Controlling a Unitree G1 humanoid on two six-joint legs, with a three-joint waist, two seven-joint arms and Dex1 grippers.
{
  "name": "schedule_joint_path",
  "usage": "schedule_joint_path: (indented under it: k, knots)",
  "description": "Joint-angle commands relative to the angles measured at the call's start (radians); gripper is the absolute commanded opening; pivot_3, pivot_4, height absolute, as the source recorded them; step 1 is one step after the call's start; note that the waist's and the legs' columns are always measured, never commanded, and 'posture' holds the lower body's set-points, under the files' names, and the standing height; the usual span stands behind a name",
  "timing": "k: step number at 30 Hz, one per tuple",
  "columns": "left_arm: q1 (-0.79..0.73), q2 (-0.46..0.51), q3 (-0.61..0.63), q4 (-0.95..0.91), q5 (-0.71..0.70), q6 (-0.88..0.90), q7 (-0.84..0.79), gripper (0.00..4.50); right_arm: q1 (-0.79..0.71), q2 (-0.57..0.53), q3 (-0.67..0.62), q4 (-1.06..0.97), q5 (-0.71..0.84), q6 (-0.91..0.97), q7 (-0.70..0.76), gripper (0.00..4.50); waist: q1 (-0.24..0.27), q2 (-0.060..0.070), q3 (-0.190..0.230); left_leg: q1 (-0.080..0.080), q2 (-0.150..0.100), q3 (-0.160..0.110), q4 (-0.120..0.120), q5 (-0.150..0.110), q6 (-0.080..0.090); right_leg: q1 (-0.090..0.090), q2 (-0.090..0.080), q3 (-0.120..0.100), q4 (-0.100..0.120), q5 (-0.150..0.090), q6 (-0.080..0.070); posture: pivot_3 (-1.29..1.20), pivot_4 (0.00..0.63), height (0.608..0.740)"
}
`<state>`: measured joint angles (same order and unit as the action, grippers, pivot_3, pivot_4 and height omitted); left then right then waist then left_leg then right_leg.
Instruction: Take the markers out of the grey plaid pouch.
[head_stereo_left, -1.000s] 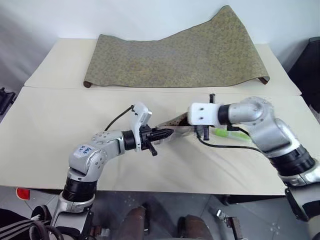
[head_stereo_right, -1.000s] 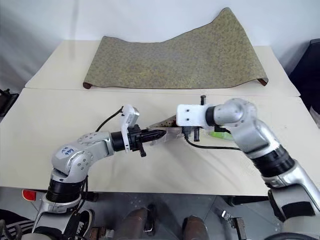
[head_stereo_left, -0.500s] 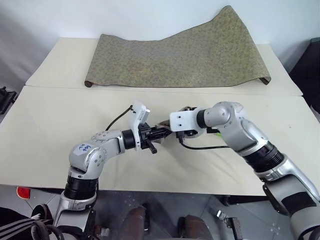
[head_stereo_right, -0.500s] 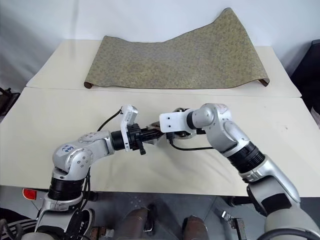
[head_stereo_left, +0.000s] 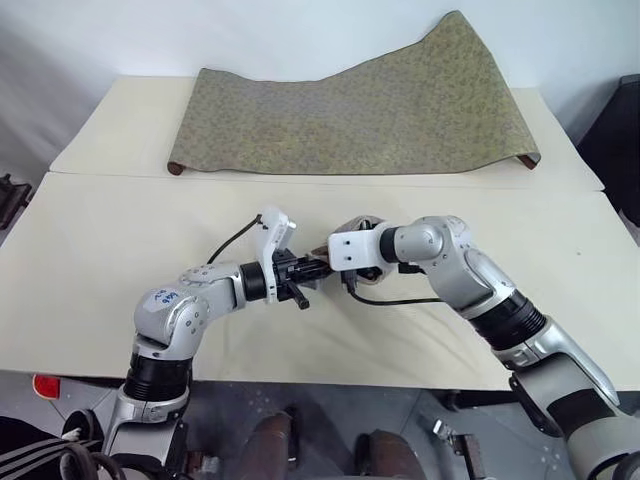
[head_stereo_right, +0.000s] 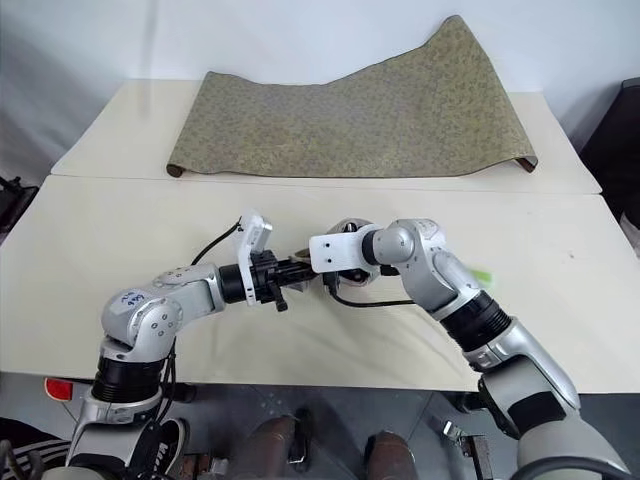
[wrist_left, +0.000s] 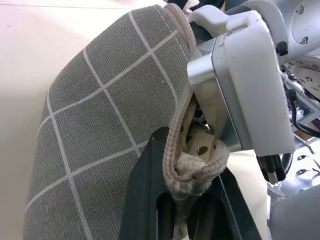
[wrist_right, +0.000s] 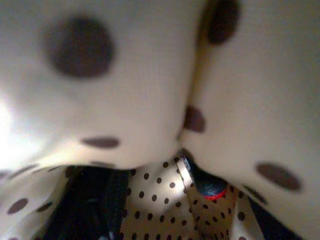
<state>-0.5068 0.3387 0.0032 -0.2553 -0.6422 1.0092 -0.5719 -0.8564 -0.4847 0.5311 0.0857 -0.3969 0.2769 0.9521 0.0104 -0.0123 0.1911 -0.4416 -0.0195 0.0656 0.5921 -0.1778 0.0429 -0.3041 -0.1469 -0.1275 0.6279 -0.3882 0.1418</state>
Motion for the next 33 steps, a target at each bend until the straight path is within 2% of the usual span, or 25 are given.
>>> schedule_joint_path:
  k: [1, 9, 12, 15, 17, 19, 29, 33]
  knots:
    - [-0.011, -0.02, -0.024, -0.061, -0.049, -0.015, -0.039, 0.0, -0.005, 0.042, -0.027, 0.039, -0.036, 0.059, -0.077, 3.35, -0.007, 0.0, 0.0, 0.0, 0.0, 0.0, 0.0, 0.0, 0.0, 0.0, 0.0, 0.0, 0.0, 0.0, 0.0, 0.0, 0.15, 0.74]
    - [-0.006, -0.028, -0.021, -0.074, -0.055, -0.002, -0.042, 0.0, -0.002, 0.086, -0.007, 0.099, -0.052, 0.056, -0.117, 3.35, -0.013, 0.0, 0.0, 0.0, 0.0, 0.0, -0.001, 0.0, 0.0, 0.0, 0.0, 0.0, 0.0, 0.0, 0.0, 0.0, 0.15, 0.74]
    - [-0.007, -0.028, -0.023, -0.075, -0.049, -0.003, -0.044, 0.0, 0.003, 0.101, -0.009, 0.12, -0.049, 0.048, -0.136, 2.67, -0.014, 0.0, 0.0, 0.001, 0.0, 0.0, -0.001, 0.0, 0.0, 0.0, 0.0, 0.001, 0.0, 0.0, 0.0, 0.0, 0.15, 0.74]
    - [-0.007, -0.028, -0.021, -0.075, -0.042, -0.005, -0.038, 0.0, 0.006, 0.095, -0.017, 0.106, -0.046, 0.044, -0.129, 1.78, -0.012, 0.0, 0.0, 0.001, 0.0, 0.0, -0.001, 0.0, -0.001, 0.0, 0.0, 0.001, 0.001, 0.0, 0.0, 0.0, 0.15, 0.74]
    - [-0.003, -0.022, -0.023, -0.073, -0.028, -0.015, -0.034, 0.0, 0.007, 0.074, -0.035, 0.057, -0.023, 0.045, -0.093, 1.13, -0.012, 0.0, 0.0, 0.0, 0.0, 0.0, -0.001, 0.0, -0.001, 0.0, 0.0, 0.001, 0.001, 0.0, 0.0, 0.0, 0.15, 0.74]
    - [-0.004, -0.022, -0.015, -0.065, -0.02, -0.022, -0.025, 0.0, 0.007, 0.046, -0.06, -0.006, 0.004, 0.059, -0.047, 0.69, -0.011, 0.0, 0.0, 0.001, 0.0, 0.0, -0.002, 0.0, -0.001, 0.0, 0.0, 0.001, 0.0, 0.0, 0.0, 0.0, 0.15, 0.74]
    - [-0.014, -0.02, -0.016, -0.02, 0.019, -0.078, -0.002, 0.0, 0.032, -0.103, -0.183, -0.272, 0.193, 0.137, 0.171, 0.6, -0.011, 0.0, 0.0, 0.0, 0.0, 0.0, -0.002, 0.0, -0.001, 0.0, 0.0, 0.001, -0.001, 0.0, 0.0, 0.0, 0.15, 0.74]
    - [-0.013, -0.011, -0.023, -0.01, 0.025, -0.091, -0.006, 0.0, 0.01, -0.128, -0.218, -0.281, 0.231, 0.158, 0.183, 0.6, -0.011, 0.0, 0.0, 0.001, 0.0, 0.0, -0.002, 0.0, -0.001, 0.0, 0.0, 0.001, -0.001, 0.0, 0.0, 0.0, 0.15, 0.74]
